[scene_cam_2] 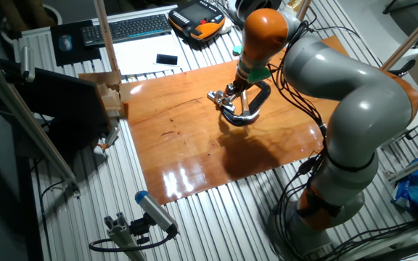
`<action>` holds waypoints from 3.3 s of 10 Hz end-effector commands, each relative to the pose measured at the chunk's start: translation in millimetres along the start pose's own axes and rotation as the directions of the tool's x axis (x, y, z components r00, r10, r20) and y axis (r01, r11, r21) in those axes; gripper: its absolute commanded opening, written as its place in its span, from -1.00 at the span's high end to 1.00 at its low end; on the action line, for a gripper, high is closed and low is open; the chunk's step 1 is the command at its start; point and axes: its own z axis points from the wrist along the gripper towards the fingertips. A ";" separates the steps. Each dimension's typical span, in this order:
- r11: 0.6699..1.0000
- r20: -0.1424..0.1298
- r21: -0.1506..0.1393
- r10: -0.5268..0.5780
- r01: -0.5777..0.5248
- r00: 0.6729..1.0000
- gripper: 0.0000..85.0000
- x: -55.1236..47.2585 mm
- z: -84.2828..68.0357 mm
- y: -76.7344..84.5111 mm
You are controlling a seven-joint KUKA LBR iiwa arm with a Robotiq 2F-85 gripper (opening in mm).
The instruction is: Push down the lever
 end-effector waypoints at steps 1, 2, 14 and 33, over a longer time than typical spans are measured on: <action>1.000 0.000 0.000 0.001 -0.001 1.000 1.00 -0.1 -0.6 2.5; 1.000 -0.003 0.000 0.006 -0.006 1.000 1.00 -0.7 -2.1 5.5; 1.000 -0.050 -0.012 0.027 -0.028 0.998 1.00 -8.9 -0.2 5.1; 0.998 -0.089 0.005 0.070 -0.070 0.994 1.00 -8.3 7.6 12.2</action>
